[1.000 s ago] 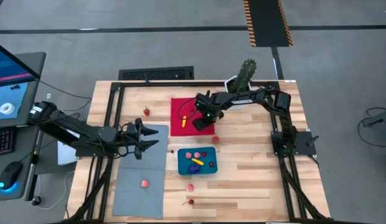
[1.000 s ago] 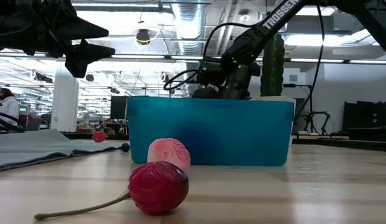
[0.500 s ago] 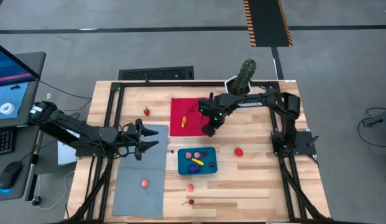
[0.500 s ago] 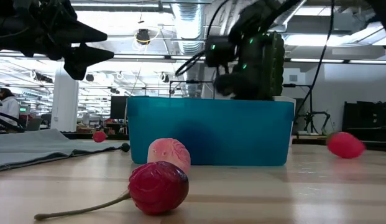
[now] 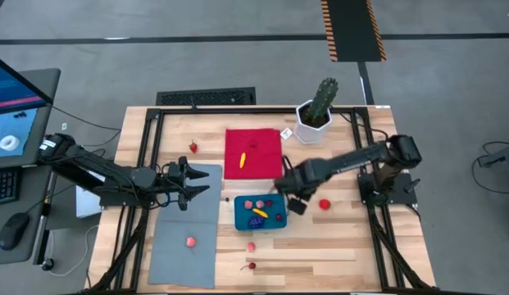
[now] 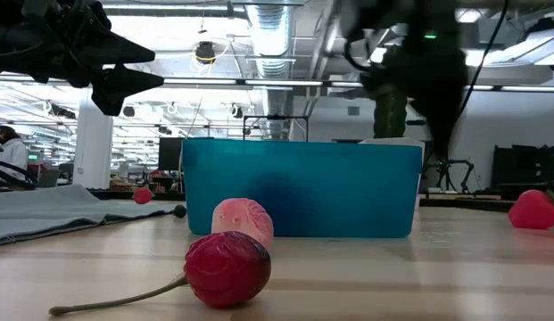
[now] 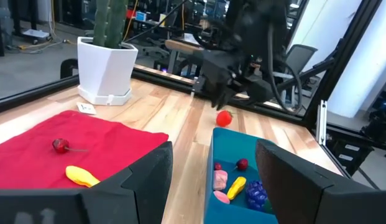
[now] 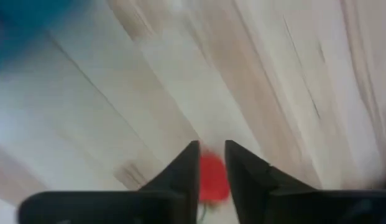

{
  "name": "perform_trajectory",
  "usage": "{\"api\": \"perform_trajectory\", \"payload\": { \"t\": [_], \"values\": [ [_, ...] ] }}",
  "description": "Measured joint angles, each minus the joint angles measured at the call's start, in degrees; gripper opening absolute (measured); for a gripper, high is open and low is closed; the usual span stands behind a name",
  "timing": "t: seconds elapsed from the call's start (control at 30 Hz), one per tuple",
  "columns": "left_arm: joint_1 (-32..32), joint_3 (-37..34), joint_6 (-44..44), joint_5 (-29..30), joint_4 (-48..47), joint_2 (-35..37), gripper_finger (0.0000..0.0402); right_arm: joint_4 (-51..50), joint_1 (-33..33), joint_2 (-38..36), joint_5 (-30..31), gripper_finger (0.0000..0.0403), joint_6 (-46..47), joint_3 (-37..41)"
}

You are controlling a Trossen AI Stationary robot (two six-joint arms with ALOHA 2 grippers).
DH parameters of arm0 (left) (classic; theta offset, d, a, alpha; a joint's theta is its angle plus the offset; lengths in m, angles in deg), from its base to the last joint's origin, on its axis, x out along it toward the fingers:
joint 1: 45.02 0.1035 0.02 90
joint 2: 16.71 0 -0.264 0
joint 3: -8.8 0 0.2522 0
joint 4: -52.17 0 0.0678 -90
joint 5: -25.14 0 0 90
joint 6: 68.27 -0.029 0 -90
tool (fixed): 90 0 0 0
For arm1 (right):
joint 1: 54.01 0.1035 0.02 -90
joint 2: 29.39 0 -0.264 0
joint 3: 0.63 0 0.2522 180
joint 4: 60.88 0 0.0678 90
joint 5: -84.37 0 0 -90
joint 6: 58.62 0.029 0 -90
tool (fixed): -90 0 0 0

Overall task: Pick and placing Produce into tupperware
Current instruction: Put the strawberry into the blue bin

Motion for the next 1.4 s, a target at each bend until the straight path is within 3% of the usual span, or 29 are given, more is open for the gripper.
{"api": "perform_trajectory", "payload": {
  "t": [0.17,0.4,0.57,0.8,1.07,1.4],
  "values": [
    [0.00,0.00,-0.11,0.06,0.26,0.00,0.0219,-4.70,6.29,-1.18,1.64,0.0157,11.04,5.06],
    [0.00,0.00,-0.05,0.24,1.73,0.00,0.0219,-8.25,11.48,-1.05,1.64,0.0250,18.23,6.50],
    [0.00,0.00,-0.01,0.26,2.29,0.00,0.0219,-7.76,11.96,-1.05,-0.37,0.0251,22.58,6.48],
    [0.00,0.00,0.25,0.26,2.32,-0.02,0.0219,-5.62,12.72,-1.05,-4.46,0.0239,35.50,6.46],
    [0.00,0.00,0.25,0.22,2.32,-0.01,0.0219,-5.25,11.34,-1.01,-3.18,0.0239,42.06,6.46],
    [0.00,0.00,0.32,-1.73,2.12,-0.02,0.0219,-4.87,9.96,4.16,-6.56,0.0238,40.80,6.41]
  ]
}}
